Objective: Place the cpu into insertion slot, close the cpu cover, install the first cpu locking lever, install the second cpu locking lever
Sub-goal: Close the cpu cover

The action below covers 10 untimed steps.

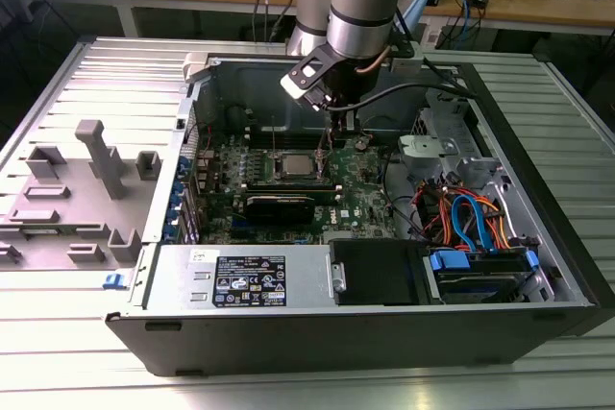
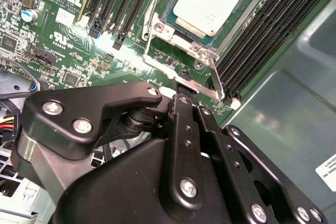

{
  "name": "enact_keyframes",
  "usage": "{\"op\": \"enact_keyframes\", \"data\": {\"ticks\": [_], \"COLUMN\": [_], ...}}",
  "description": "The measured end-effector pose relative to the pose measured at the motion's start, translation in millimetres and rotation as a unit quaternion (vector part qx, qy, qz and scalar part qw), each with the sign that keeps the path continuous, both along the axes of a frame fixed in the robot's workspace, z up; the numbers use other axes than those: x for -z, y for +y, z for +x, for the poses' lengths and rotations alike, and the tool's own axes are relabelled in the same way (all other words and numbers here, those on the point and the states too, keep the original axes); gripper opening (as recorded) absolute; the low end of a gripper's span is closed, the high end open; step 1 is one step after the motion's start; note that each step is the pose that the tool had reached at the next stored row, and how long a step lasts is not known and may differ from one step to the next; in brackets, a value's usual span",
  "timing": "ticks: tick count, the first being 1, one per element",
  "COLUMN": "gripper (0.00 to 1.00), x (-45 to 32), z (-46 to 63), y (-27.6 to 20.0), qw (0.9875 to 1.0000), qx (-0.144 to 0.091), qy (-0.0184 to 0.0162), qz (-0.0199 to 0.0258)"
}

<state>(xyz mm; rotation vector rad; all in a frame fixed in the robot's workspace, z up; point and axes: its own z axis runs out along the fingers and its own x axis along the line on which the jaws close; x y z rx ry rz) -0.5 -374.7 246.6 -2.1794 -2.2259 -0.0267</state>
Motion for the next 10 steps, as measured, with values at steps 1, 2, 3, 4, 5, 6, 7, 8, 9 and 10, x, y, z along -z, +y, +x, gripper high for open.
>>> {"op": "enact_keyframes", "data": {"ticks": [1,2,3,4,5,6,7,8,9,10], "gripper": [0.11,0.11,0.11,0.11,0.11,0.11,0.11,0.11,0.11,0.11], "x": [0.0,0.0,0.0,0.0,0.0,0.0,0.0,0.0,0.0,0.0], "z": [-1.5,-1.7,-1.8,-1.9,-2.2,-2.4,-2.5,-2.7,-2.9,-3.1], "y": [0.0,0.0,0.0,0.0,0.0,0.0,0.0,0.0,0.0,0.0], "qw": [1.0000,1.0000,1.0000,1.0000,1.0000,1.0000,1.0000,1.0000,1.0000,1.0000], "qx": [0.000,0.000,0.000,0.000,0.000,0.000,0.000,0.000,0.000,0.000], "qy": [0.0001,0.0001,0.0001,0.0001,0.0001,0.0001,0.0001,0.0001,0.0001,0.0001], "qz": [0.0000,0.0000,0.0000,0.0000,0.0000,0.0000,0.0000,0.0000,0.0000,0.0000]}}
